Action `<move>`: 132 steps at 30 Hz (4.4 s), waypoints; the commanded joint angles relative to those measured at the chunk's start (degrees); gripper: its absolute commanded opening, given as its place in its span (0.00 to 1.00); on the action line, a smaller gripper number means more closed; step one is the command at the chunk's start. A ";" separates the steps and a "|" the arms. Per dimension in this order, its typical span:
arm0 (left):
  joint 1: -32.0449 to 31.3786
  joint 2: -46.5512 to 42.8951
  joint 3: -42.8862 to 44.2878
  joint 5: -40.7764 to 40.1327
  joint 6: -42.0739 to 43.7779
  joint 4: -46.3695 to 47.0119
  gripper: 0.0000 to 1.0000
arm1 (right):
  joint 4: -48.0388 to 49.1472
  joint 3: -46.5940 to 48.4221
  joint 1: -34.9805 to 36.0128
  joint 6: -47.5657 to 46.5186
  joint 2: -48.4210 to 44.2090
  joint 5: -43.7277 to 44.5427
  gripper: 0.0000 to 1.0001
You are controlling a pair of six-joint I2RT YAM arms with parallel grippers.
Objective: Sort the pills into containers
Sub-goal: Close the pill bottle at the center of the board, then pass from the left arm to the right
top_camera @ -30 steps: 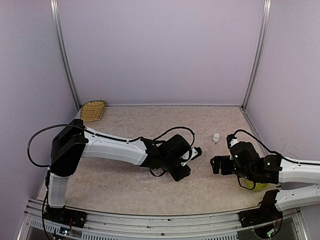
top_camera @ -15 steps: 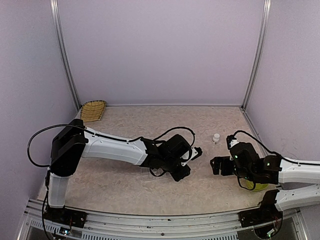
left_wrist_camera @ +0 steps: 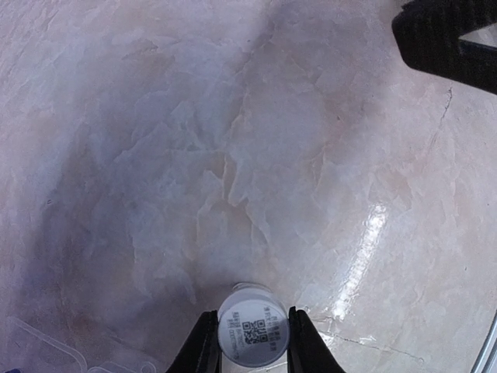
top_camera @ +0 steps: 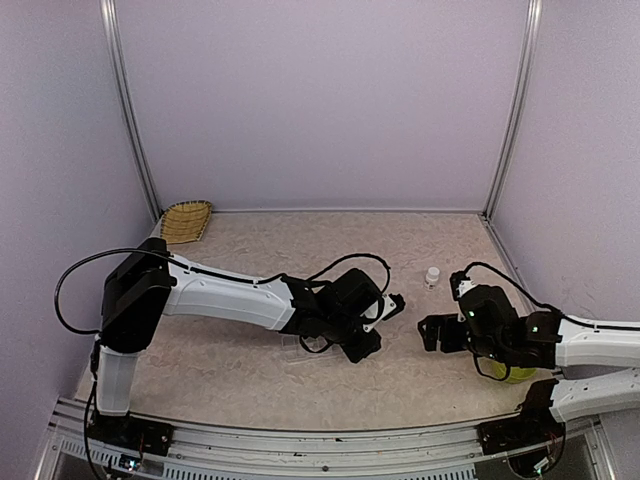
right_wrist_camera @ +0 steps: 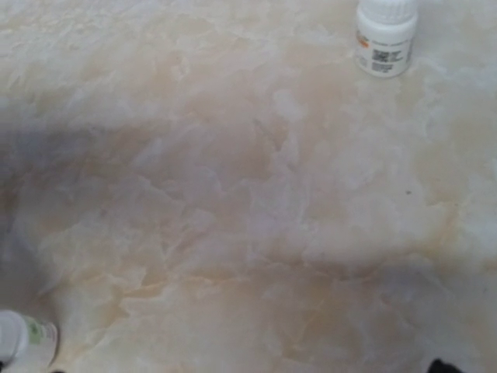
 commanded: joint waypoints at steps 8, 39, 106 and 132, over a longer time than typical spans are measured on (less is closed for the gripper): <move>2.53 -13.48 -8.44 10.29 0.29 9.90 0.15 | 15.17 -4.57 -0.73 -12.34 -6.44 -24.18 0.99; 0.75 -33.15 -23.94 39.09 6.50 24.43 0.15 | 42.91 -1.69 0.12 -15.20 -0.40 -68.69 0.79; 1.37 -35.13 -29.51 35.01 3.78 31.63 0.13 | 48.30 -1.82 2.82 -15.60 8.66 -70.19 0.48; 4.73 -31.92 -27.02 20.01 -9.97 28.94 0.61 | 34.63 0.29 2.83 -23.75 3.51 -45.16 0.23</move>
